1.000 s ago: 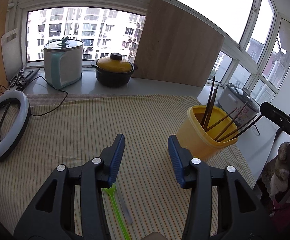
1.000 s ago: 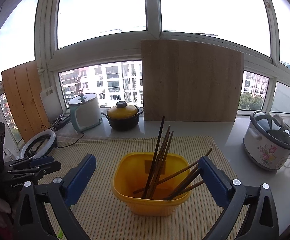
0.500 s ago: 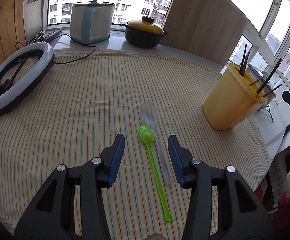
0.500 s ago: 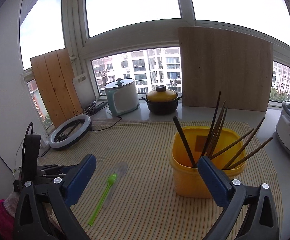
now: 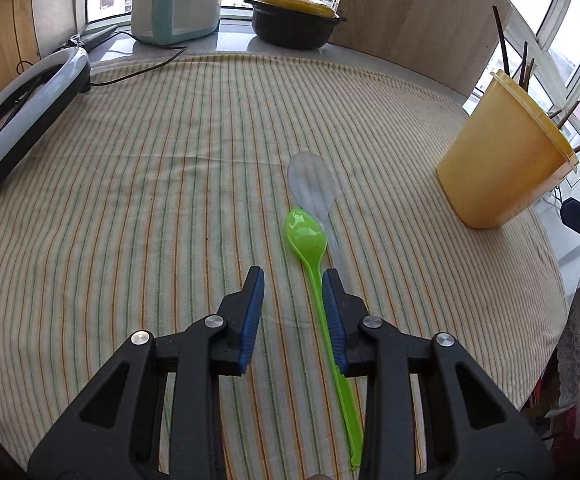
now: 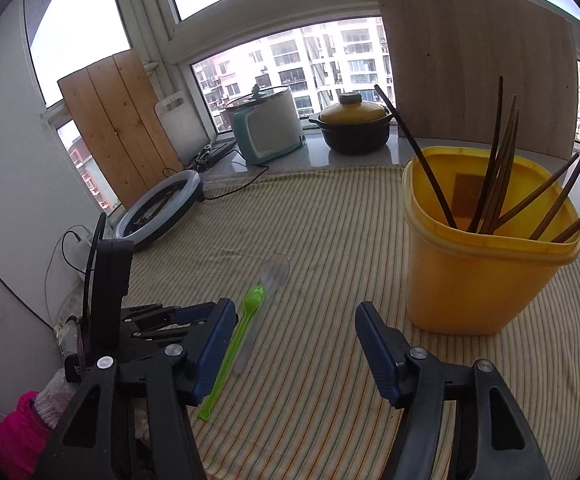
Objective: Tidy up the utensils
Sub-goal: 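Lower the open left tool over the green spoon while the right tool approaches the clear spoon, then close the left tool on the green spoon handle while the right tool grips the clear spoon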
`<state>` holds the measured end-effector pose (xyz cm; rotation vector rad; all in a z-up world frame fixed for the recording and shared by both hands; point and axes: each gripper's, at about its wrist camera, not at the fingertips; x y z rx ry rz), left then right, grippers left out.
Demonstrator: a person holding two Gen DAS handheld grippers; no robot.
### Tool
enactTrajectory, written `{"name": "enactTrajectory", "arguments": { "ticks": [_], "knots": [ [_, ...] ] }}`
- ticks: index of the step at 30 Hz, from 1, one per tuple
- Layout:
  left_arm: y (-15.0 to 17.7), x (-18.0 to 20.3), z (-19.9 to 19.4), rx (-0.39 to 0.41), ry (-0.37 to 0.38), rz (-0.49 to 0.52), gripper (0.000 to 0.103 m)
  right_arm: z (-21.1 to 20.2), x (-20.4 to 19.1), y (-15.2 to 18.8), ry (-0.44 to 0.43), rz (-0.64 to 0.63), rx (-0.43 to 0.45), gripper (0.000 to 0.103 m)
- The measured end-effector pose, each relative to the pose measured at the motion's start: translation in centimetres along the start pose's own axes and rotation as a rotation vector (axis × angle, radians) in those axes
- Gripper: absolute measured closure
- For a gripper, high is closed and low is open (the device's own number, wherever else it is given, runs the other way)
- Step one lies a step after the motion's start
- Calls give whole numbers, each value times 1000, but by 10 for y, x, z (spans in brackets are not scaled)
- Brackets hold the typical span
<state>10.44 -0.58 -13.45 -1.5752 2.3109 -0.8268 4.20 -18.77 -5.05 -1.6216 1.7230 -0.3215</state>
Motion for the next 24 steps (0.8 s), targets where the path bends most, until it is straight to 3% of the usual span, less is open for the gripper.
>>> {"name": "enactTrajectory", "arguments": {
  "ticks": [5, 14, 19, 24],
  "knots": [
    [-4, 3, 7, -15, 11, 9, 73, 12, 6, 1, 7, 16, -36, 46],
    [-12, 13, 19, -43, -46, 81, 77, 36, 3, -4, -2, 8, -105, 59],
    [-16, 8, 22, -36, -60, 76, 89, 57, 3, -12, -26, 37, -168, 64],
    [-14, -4, 19, -31, -52, 54, 93, 79, -5, -13, -31, 29, -234, 69]
  ]
}}
Point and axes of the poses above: each gripper's, at about its wrist camera, not at the fingertips, and z roughly the way its jaws point, x to its right, y to its underside, and after that the axes turned 12 degrees about z, right-handed
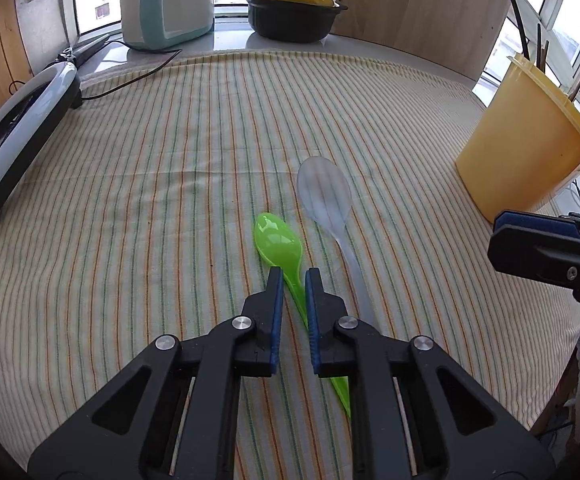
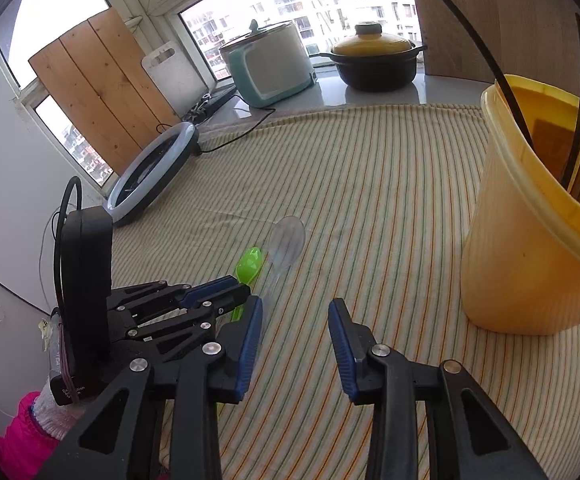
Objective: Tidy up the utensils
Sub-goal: 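Close the left tool on the green spoon handle while the right tool grips the clear spoon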
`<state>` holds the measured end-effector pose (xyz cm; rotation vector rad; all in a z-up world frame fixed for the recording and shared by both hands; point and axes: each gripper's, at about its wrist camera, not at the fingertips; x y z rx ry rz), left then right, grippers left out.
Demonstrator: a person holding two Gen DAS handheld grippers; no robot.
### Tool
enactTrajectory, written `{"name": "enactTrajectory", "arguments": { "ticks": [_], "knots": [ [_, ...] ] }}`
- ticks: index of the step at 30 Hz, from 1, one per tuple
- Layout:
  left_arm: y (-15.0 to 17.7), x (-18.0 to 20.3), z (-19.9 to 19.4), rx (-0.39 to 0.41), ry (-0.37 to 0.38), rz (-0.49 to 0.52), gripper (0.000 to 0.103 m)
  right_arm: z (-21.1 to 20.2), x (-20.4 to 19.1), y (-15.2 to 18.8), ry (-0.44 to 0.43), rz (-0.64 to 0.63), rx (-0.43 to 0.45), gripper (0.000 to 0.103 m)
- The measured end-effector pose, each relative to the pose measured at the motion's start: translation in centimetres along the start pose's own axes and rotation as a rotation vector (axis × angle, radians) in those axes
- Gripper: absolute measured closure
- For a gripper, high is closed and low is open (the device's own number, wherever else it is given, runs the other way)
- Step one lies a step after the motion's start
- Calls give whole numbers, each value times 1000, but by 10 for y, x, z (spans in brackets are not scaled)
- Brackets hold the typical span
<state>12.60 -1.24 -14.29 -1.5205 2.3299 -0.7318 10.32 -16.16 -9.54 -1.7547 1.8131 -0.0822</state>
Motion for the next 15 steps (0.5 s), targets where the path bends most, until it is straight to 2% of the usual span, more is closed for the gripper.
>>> {"name": "enactTrajectory", "arguments": {
  "ticks": [5, 15],
  "knots": [
    [4, -10, -3, 2, 9, -15, 95, 25, -6, -8, -3, -2, -73, 73],
    [10, -22, -9, -6, 15, -16, 98, 79, -5, -23, -23, 91, -223, 82]
  ]
}}
Point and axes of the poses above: each gripper's, at about its wrist camera, not at the fingertips, and z roughly the way its jaws point, x to its right, y to its underside, and after that the axes turned 12 degrees about z, right-handed
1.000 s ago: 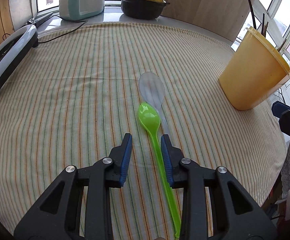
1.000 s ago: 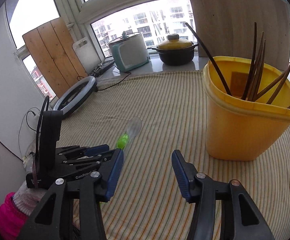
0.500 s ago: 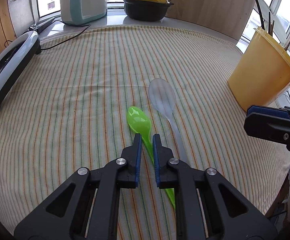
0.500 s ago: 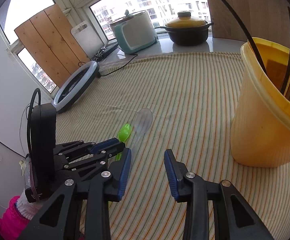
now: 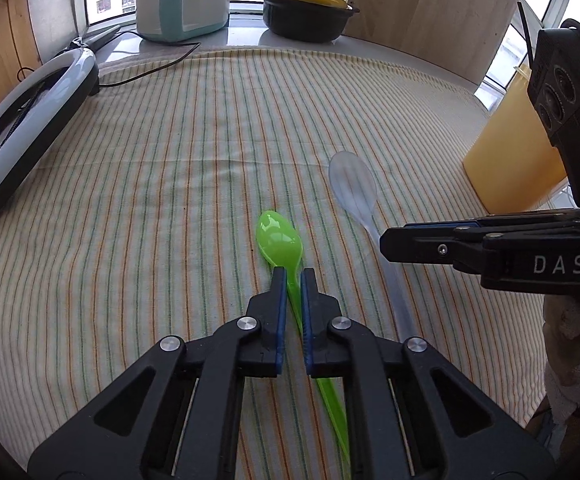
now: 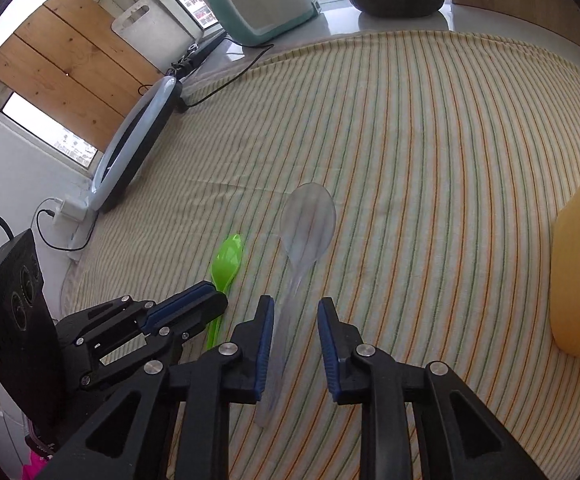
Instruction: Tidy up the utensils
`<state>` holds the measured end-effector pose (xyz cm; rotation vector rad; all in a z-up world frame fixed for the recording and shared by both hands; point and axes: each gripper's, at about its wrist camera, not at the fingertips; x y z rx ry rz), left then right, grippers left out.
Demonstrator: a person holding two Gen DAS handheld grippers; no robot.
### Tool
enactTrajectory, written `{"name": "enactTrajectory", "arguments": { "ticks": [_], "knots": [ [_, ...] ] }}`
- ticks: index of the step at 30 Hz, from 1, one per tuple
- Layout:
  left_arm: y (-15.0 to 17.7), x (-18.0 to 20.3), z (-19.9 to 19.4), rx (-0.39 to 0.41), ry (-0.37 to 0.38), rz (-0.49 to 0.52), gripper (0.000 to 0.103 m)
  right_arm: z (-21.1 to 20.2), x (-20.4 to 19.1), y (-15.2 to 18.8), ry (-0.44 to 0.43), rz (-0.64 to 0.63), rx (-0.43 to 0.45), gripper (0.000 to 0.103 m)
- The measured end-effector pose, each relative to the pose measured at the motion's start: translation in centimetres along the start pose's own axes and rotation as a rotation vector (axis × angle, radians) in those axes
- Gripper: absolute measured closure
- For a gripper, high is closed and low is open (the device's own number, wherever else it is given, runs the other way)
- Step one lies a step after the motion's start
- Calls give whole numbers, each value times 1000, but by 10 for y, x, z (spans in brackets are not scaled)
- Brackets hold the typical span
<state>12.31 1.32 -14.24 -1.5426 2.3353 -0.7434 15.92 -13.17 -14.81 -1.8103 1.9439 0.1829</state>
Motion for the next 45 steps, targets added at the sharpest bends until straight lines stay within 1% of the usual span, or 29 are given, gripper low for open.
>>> {"name": "enactTrajectory", "arguments": {
  "ticks": [5, 7, 8, 9, 11, 13, 15, 17, 18, 19, 20, 22, 25, 28, 32, 35, 38, 39, 41, 43, 44, 45],
  "knots": [
    [2, -4, -2, -8, 11, 6, 98, 9, -12, -3, 51, -37, -1, 84],
    [1, -6, -2, -15, 17, -2, 97, 11, -16, -3, 82, -66, 0, 87],
    [1, -7, -2, -18, 18, -7, 96, 12, -19, -3, 101, -84, 1, 90],
    [2, -8, -2, -21, 17, -6, 93, 12, -20, -3, 113, -95, 1, 94],
    [2, -8, -1, -28, 18, -5, 89, 13, -20, -4, 112, -98, -5, 96],
    [2, -7, -1, -35, 31, -5, 77, 12, -16, -4, 102, -85, -9, 97],
    [0, -7, 1, -39, 49, -16, 70, 9, -13, -4, 104, -75, 0, 99],
    [-3, -4, 3, -34, 42, -5, 70, 7, -11, -3, 106, -68, 9, 100],
    [-5, -3, 5, -29, 34, 6, 71, 6, -9, -3, 104, -64, 12, 100],
    [-6, -3, 6, -27, 18, 11, 81, 4, -8, -3, 101, -58, 16, 100],
    [-8, -3, 7, -27, -2, 11, 87, 2, -6, -2, 100, -55, 21, 100],
    [-10, -8, 8, -22, 3, 0, 94, -2, -4, 0, 103, -52, 34, 100],
    [-10, -15, 7, -15, 22, -41, 98, -10, -2, 3, 97, -53, 53, 100],
    [-8, -19, 1, 2, 31, -71, 99, -19, -6, 6, 86, -64, 81, 100],
    [-6, -23, -14, 49, 43, -108, 100, -35, -10, 10, 71, -87, 130, 100],
    [-8, -25, -23, 76, 45, -118, 101, -45, -10, 12, 50, -86, 157, 100],
    [-10, -26, -23, 64, 17, -103, 101, -50, -12, 14, 50, -96, 168, 100],
    [-11, -28, -20, 53, 18, -110, 101, -50, -13, 15, 49, -100, 167, 100],
    [-15, -31, -11, 2, 30, -122, 96, -50, -13, 16, 50, -104, 166, 100],
    [-19, -27, -4, -27, 16, -90, 74, -50, -13, 17, 50, -106, 165, 100],
    [-21, -24, -1, -42, 5, -62, 71, -50, -13, 18, 50, -105, 166, 100],
    [-23, -20, 4, -62, -16, -36, 71, -50, -13, 18, 50, -104, 166, 100]
  ]
}}
Point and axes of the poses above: each gripper's, at about its wrist camera, not at the fingertips, and z roughly the way its jaws point, x to its right, y to its underside, and after that the axes turned 12 degrees about z, right-handed
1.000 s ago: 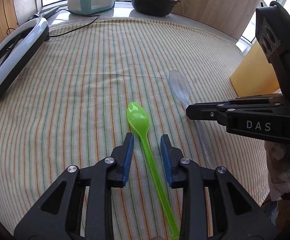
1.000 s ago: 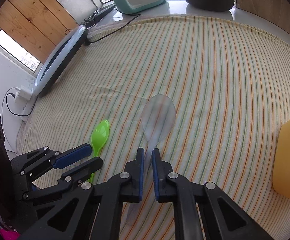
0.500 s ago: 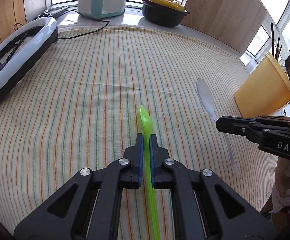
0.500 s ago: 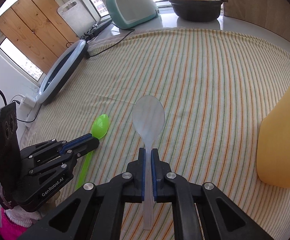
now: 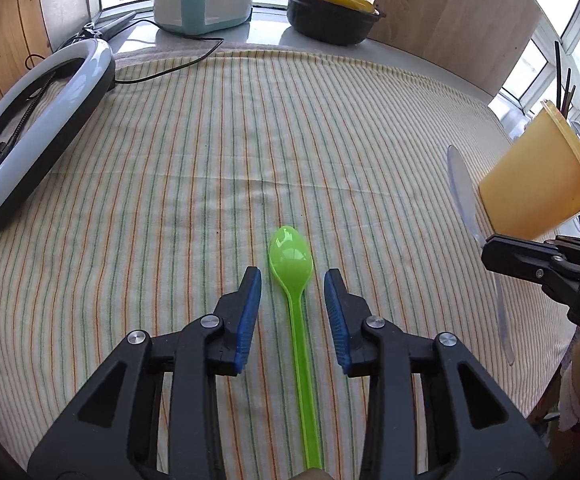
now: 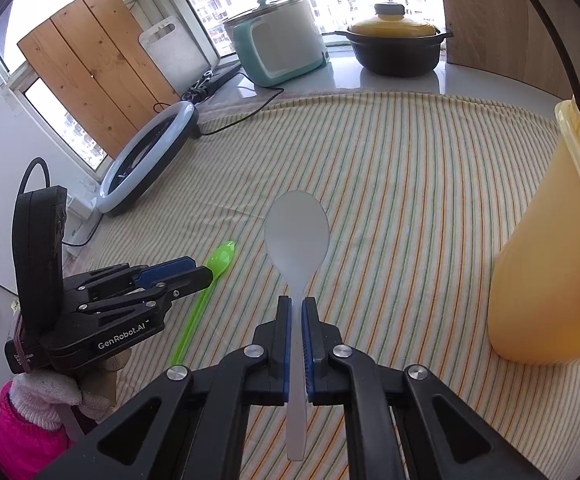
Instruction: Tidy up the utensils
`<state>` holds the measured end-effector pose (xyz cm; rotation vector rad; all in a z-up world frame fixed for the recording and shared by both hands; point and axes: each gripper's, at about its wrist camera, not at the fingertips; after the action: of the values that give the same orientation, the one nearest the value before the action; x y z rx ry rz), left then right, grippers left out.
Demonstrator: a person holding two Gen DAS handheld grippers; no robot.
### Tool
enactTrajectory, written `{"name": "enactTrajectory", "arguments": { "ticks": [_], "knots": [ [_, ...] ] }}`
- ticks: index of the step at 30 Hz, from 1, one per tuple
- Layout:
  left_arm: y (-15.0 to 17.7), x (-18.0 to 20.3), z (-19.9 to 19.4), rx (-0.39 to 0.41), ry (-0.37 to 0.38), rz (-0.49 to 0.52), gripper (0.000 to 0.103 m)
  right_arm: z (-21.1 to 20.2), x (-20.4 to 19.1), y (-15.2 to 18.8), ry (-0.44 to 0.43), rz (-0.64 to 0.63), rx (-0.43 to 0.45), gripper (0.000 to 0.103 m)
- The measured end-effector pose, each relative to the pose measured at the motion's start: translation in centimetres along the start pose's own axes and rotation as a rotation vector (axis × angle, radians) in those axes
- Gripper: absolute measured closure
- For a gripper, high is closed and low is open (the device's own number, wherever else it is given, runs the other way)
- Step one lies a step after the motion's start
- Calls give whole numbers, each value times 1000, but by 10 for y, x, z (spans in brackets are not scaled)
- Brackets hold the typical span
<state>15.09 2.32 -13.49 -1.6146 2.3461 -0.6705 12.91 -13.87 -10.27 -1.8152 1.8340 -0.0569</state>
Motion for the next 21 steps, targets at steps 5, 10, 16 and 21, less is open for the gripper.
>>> {"name": "enactTrajectory", "arguments": {
  "ticks": [5, 10, 16, 21],
  "knots": [
    [-7, 15, 13, -37, -99, 114, 71, 0, 4, 1, -2, 10, -3, 100],
    [-8, 13, 12, -31, -68, 122, 79, -3, 6, -1, -1, 13, 4, 100],
    [-5, 1, -7, 35, -7, 40, 79, -10, 7, -2, -12, 12, 23, 100],
    [-10, 2, -36, 117, 18, 21, 79, -20, 9, -2, -16, 14, 54, 100]
  ]
}}
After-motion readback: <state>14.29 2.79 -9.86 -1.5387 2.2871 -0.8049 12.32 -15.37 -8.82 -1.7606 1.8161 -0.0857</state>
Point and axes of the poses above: each gripper's, at about its wrist camera, not at the fingertips, and z roughly the way its jaws point, x to its right, y to its underside, and after that the axes turned 12 degrees about z, right-handed
